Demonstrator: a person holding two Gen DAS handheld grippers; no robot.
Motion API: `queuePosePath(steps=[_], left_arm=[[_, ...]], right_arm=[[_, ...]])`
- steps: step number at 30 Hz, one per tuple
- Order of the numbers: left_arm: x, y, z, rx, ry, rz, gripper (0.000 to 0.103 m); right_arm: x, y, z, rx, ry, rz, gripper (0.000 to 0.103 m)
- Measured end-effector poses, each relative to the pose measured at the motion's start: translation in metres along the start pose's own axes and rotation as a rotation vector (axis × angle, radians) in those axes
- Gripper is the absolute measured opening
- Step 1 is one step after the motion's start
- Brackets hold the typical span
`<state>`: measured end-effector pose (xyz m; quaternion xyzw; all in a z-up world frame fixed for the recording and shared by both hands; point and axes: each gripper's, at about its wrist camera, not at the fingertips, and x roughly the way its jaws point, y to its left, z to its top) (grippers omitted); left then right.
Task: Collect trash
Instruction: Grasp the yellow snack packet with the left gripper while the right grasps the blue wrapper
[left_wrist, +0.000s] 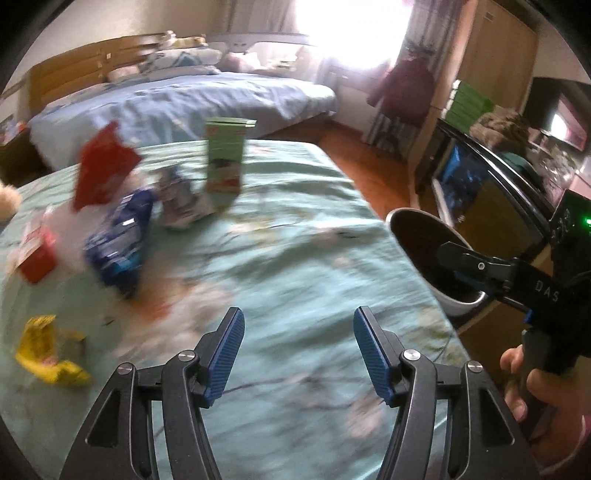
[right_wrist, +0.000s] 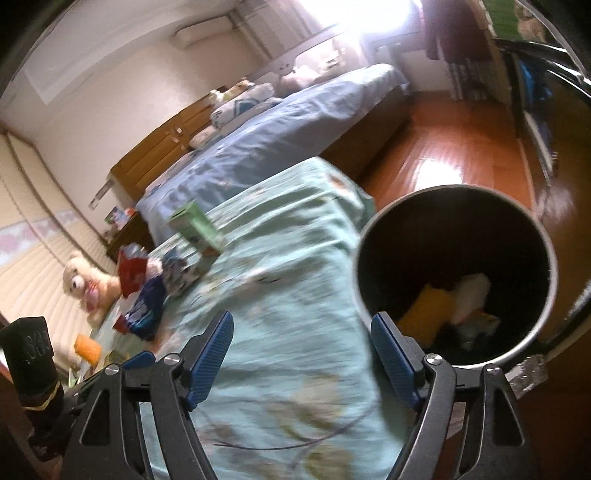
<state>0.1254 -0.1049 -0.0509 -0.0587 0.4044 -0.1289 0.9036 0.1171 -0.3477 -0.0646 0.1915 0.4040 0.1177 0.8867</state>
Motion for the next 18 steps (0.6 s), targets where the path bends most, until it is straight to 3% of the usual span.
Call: queuePosePath(steps=[18], left_arm=[[-0.101, 0.067, -0.055, -0.187, -0.057, 0.136, 0.064]], right_arm=[[0.042, 0.091, -0.031, -0.142, 0.108, 0.131, 0.079]])
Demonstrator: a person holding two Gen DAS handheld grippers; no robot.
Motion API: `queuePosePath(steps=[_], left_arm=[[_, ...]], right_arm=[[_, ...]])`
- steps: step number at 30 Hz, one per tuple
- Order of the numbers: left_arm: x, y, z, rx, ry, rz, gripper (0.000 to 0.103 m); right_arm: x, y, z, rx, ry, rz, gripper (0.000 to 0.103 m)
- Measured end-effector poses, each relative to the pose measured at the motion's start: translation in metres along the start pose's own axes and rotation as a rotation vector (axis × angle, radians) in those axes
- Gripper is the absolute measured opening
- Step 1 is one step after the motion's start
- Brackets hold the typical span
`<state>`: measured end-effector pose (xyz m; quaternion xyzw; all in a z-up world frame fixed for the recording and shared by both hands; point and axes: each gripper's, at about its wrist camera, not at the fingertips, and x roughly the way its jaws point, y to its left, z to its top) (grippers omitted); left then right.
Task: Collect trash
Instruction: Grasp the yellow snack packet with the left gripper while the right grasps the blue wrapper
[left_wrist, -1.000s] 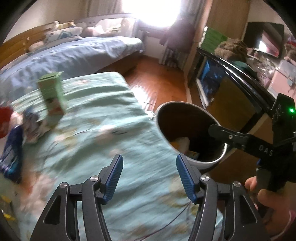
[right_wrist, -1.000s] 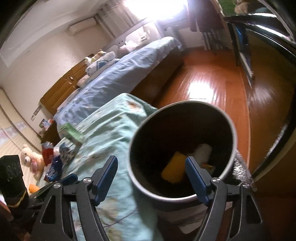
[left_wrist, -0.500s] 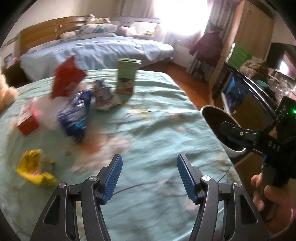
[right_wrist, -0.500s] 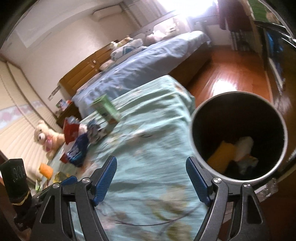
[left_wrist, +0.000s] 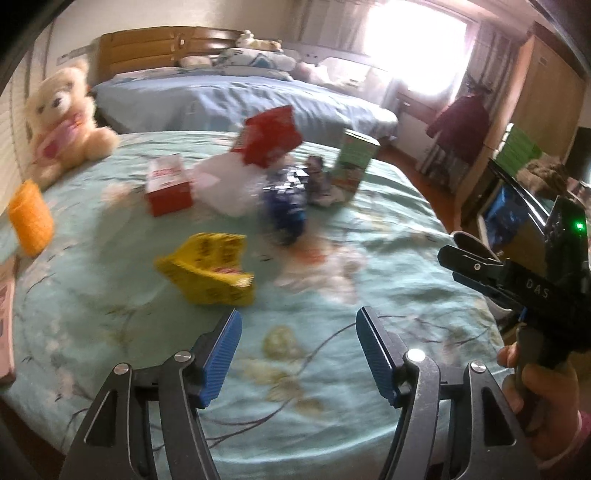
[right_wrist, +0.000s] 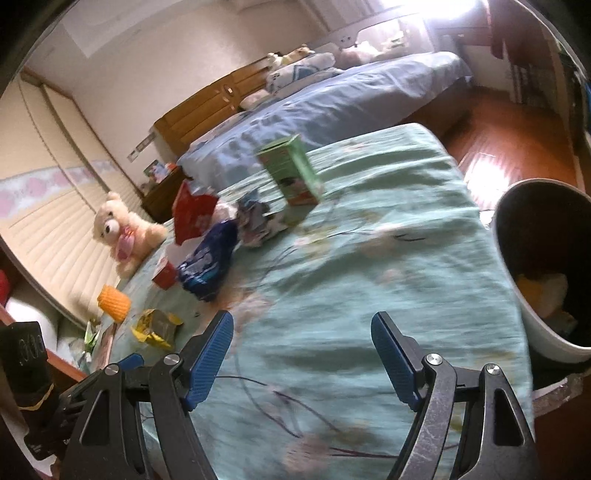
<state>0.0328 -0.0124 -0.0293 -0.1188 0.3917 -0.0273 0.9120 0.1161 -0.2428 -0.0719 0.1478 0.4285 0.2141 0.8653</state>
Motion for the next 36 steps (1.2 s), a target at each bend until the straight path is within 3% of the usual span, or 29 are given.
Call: queuePosePath(steps=[8, 16, 20, 25, 27, 30, 36], left_arm=[[-0.002, 0.025, 0.006, -0.063, -0.005, 0.047, 0.064], [0.024, 0.026, 0.02, -0.068, 0.008, 0.062, 0.065], [0.04, 0.032, 0.03, -0.055, 0.007, 0.111, 0.064], [0.048, 0.049, 0.042, -0.064, -0.006, 0.137, 0.062], [0.052, 0.054, 0.045, -0.062, -0.001, 0.137, 0.056], [0.054, 0.057, 0.045, -0.059, -0.002, 0.129, 0.054], [0.054, 0.065, 0.039, -0.059, 0.004, 0.099, 0.051]], right_arm=[[0.022, 0.029, -0.002, -0.051, 0.037, 0.039, 0.079], [0.045, 0.041, 0.004, -0.056, 0.064, 0.058, 0.079], [0.056, 0.046, 0.007, -0.053, 0.08, 0.064, 0.078], [0.069, 0.062, 0.012, -0.08, 0.093, 0.084, 0.078], [0.076, 0.07, 0.015, -0.092, 0.096, 0.091, 0.078], [0.089, 0.08, 0.019, -0.106, 0.102, 0.109, 0.075], [0.117, 0.088, 0.025, -0.094, 0.137, 0.131, 0.06]])
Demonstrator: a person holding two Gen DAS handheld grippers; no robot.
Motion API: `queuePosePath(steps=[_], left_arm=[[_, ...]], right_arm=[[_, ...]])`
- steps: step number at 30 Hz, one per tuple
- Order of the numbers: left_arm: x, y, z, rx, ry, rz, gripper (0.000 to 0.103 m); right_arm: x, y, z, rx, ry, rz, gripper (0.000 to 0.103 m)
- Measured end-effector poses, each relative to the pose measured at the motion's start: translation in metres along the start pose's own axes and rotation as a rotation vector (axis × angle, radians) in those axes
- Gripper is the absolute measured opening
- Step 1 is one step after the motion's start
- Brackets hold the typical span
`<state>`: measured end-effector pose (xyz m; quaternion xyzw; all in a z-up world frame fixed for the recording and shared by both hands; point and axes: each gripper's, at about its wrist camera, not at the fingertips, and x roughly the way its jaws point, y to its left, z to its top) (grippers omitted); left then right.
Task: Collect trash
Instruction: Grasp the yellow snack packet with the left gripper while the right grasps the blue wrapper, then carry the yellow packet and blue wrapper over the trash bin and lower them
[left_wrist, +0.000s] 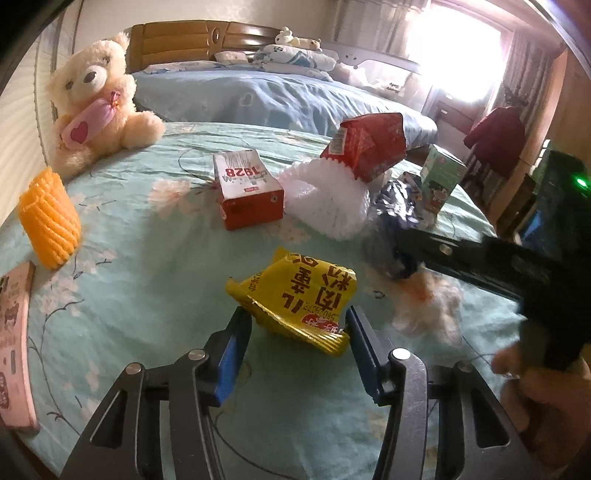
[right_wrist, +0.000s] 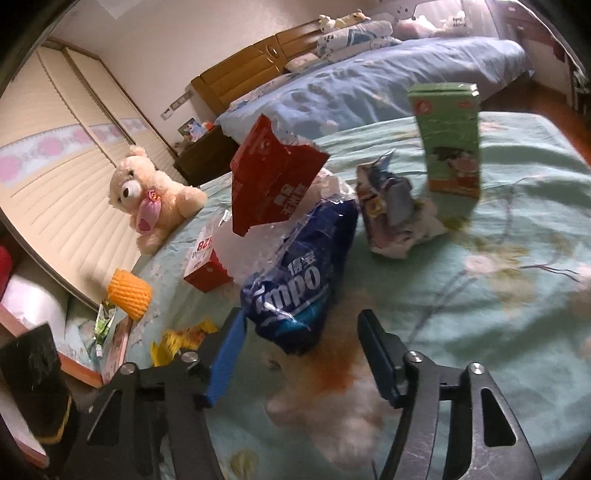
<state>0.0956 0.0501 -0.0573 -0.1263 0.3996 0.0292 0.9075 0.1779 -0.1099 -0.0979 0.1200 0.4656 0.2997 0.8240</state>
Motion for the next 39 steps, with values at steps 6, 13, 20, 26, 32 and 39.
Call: queuePosePath(steps=[6, 13, 20, 26, 32, 39], left_arm=[[0.0, 0.003, 0.001, -0.009, 0.006, -0.02, 0.043], [-0.007, -0.013, 0.002, 0.014, -0.007, -0.05, 0.043], [-0.006, -0.042, -0.001, 0.067, 0.002, -0.097, 0.043], [-0.001, -0.067, -0.001, 0.101, 0.015, -0.137, 0.043], [0.005, -0.093, 0.002, 0.151, 0.02, -0.166, 0.043], [0.013, -0.123, 0.003, 0.197, 0.024, -0.198, 0.043]], right_arm=[[0.004, 0.005, -0.001, -0.028, 0.01, 0.016, 0.038], [-0.027, 0.001, -0.017, -0.035, 0.001, 0.036, 0.037], [-0.071, -0.025, -0.031, 0.007, -0.052, 0.0, 0.037], [-0.103, -0.051, -0.039, 0.053, -0.095, -0.038, 0.036], [-0.126, -0.078, -0.049, 0.106, -0.125, -0.088, 0.037], [-0.156, -0.107, -0.059, 0.136, -0.171, -0.164, 0.037]])
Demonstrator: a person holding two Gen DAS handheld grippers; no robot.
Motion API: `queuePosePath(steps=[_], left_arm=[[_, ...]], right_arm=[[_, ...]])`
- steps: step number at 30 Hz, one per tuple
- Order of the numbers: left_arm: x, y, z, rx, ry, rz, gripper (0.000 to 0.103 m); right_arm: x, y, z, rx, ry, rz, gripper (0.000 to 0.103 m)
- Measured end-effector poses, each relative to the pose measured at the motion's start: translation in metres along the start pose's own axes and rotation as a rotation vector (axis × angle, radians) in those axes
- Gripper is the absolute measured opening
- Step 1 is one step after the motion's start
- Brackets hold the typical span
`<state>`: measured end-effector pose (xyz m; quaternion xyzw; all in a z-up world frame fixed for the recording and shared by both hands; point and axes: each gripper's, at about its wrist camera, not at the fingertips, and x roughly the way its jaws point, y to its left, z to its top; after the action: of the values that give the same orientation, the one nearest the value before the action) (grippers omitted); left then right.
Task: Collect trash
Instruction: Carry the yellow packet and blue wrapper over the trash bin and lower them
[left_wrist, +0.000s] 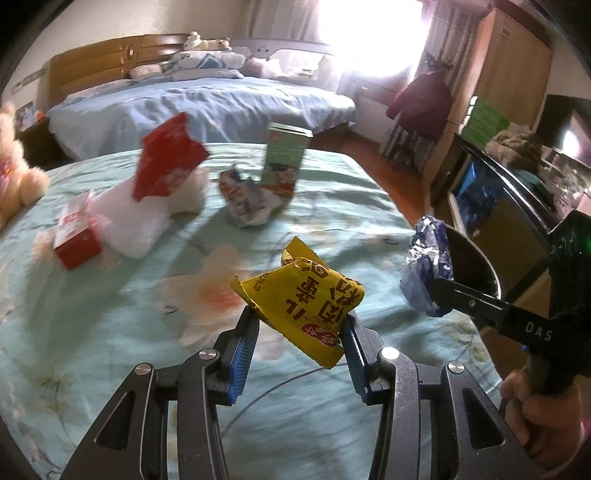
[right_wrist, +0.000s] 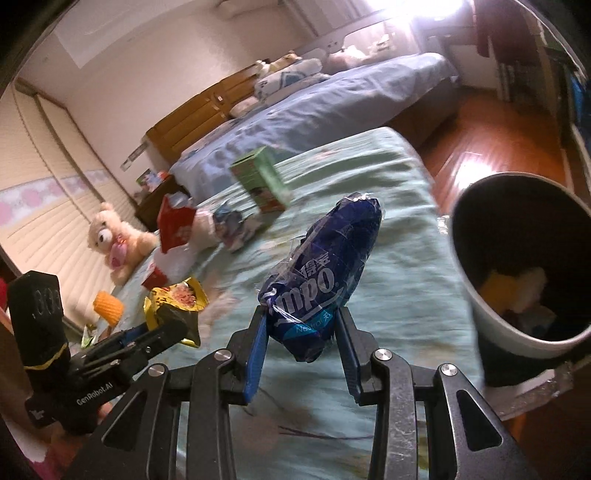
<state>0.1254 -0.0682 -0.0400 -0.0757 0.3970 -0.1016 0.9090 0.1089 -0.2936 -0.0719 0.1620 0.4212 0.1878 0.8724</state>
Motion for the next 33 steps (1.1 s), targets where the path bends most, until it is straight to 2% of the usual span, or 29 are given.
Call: queuePosePath(steps=[14, 33], left_arm=[[0.036, -0.052, 0.017, 0.088, 0.024, -0.066, 0.043], [0.075, -0.11, 0.037, 0.172, 0.025, -0.133, 0.044]], right_arm=[[-0.044, -0.059, 0.005, 0.086, -0.082, -0.094, 0.037], [-0.066, -0.101, 0.005, 0.151, -0.126, -0.174, 0.037]])
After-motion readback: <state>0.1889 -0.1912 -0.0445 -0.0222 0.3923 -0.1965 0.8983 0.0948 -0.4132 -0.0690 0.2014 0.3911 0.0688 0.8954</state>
